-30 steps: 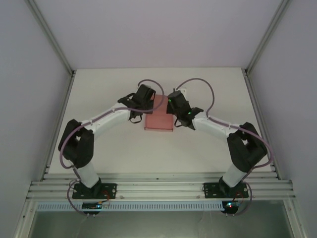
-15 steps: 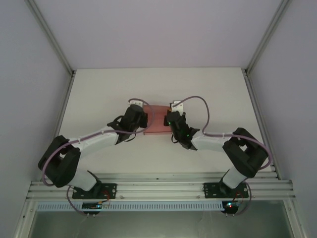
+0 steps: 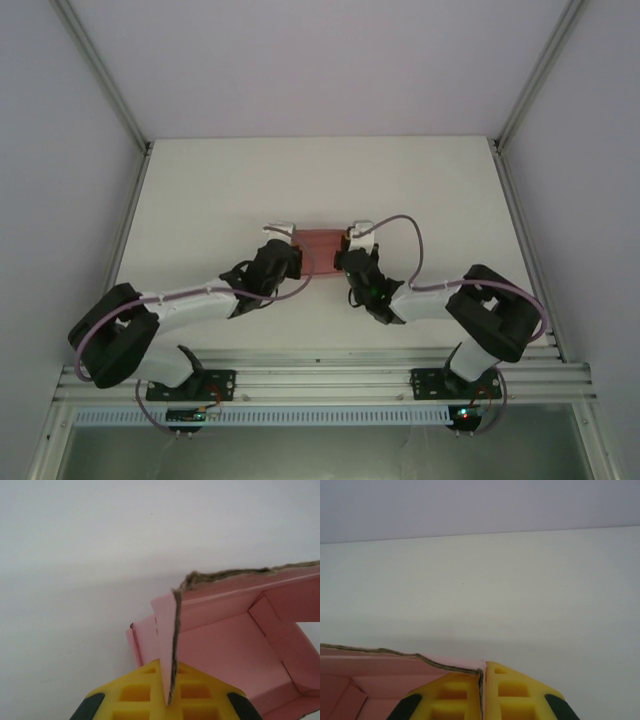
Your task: Assemble paper box
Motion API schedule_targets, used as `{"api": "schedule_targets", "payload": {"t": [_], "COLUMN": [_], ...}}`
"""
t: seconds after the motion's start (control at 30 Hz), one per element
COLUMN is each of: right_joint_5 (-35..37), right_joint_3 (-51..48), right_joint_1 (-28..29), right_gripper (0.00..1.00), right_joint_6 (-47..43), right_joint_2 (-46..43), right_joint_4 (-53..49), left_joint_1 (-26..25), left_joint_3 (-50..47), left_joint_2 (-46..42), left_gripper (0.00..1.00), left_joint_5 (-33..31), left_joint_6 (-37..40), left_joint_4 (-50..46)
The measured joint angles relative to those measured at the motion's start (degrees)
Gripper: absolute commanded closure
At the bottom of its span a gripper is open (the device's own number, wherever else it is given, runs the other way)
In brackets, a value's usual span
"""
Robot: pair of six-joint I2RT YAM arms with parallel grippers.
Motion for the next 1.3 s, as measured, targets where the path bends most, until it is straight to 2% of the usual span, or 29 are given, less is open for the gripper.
{"api": "schedule_targets", "payload": {"t": [0.17,0.37,0.57,0.83,0.93,1.03,1.1,1.17,1.3], "right_joint_5": [0.5,-0.76,-2.93,-5.35,-5.84,-5.9,-6.25,-6.47,-6.73], "right_joint_3": [-3.43,-4.66,-5.33,-6.54,-6.54,-6.54,-6.54,-6.54,-6.54], "right_joint_1": [1.44,2.19,2.97,3.1,3.13,3.1,3.1,3.1,3.1], "right_gripper": [1.0,1.0,1.0,1.0,1.0,0.96,0.9,0.77,0.67], "right_joint_6": [-1.53,-1.88,-1.86,-0.5,0.13,0.76,0.94,1.16,1.42], "right_joint_2": [-0.92,-3.45,-5.14,-8.02,-8.17,-8.17,-8.31,-8.72,-11.78], "right_joint_4": [2.89,-0.37,-4.33,-11.8,-14.27,-16.11,-17.27,-18.1,-20.94], "left_joint_1": [-1.84,-3.43,-4.52,-4.57,-4.57,-4.57,-4.59,-4.61,-4.61], "left_joint_3": [-1.49,-3.61,-6.8,-7.93,-7.91,-7.69,-6.99,-5.79,-1.55], "left_joint_2": [-0.02,-1.68,-4.52,-8.94,-12.31,-16.09,-18.23,-20.13,-22.36], "left_gripper": [1.0,0.99,0.89,0.55,0.46,0.24,0.02,0.0,0.0], "left_joint_5": [-0.31,0.9,4.07,6.47,7.85,9.4,10.43,11.15,11.23], "left_joint_6": [-0.24,-1.86,-3.85,-5.33,-5.4,-5.05,-4.74,-4.83,-4.98], "left_joint_4": [-0.2,-2.58,-5.46,-10.36,-12.87,-16.81,-19.91,-22.8,-27.89]}}
